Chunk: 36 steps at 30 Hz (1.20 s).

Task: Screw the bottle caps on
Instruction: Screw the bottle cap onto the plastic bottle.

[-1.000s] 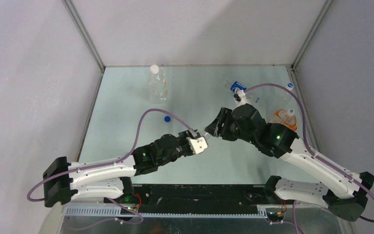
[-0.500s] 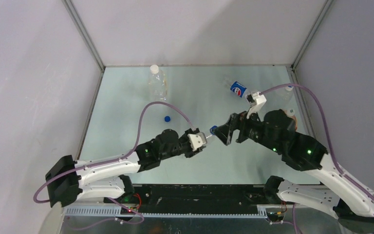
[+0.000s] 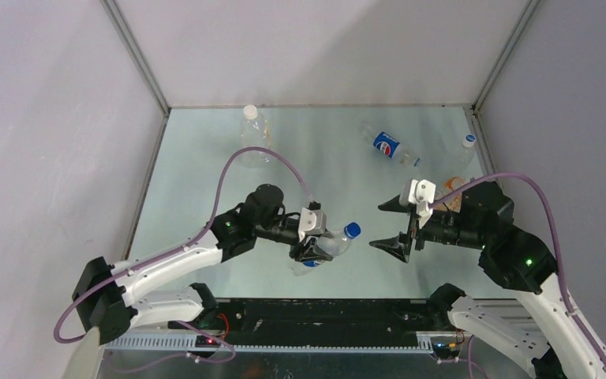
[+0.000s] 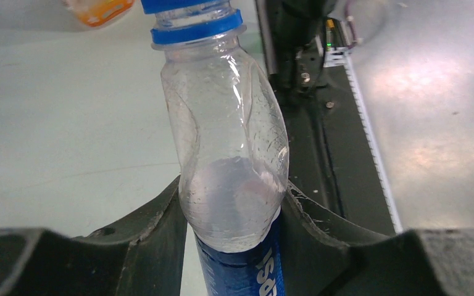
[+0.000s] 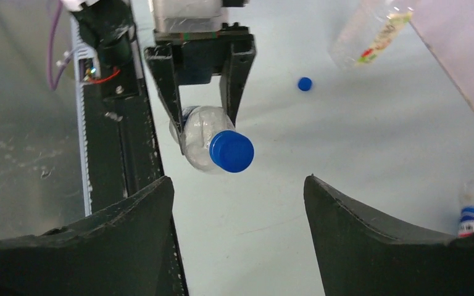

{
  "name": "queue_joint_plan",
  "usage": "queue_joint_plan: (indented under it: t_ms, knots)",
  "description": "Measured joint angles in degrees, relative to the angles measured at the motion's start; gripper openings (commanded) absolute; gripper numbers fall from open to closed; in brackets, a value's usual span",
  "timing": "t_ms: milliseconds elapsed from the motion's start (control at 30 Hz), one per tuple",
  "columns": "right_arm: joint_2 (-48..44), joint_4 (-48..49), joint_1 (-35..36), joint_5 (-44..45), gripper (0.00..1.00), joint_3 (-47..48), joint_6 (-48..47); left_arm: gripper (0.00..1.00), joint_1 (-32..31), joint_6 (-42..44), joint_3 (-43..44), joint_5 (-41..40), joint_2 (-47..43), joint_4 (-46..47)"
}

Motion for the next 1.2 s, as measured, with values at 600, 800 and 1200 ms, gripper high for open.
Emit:
queue_joint_plan:
  t_ms: [600, 800, 1200]
  knots:
    - [6.78, -2.21, -2.62, -20.98, 0.54, 0.0, -13.94, 0.0, 0.07, 5.38, 6.93, 9.53, 0.85, -12.31]
    - [9.38, -2.12, -2.78, -22.64, 0.49, 0.0, -15.47, 0.0, 0.07, 5.7, 8.59, 10.58, 1.77, -12.87]
    - [10.78, -2.78, -2.99, -24.44, 0.27, 0.02, -16.63, 0.0, 0.07, 6.99, 10.23, 10.82, 2.1, -14.25]
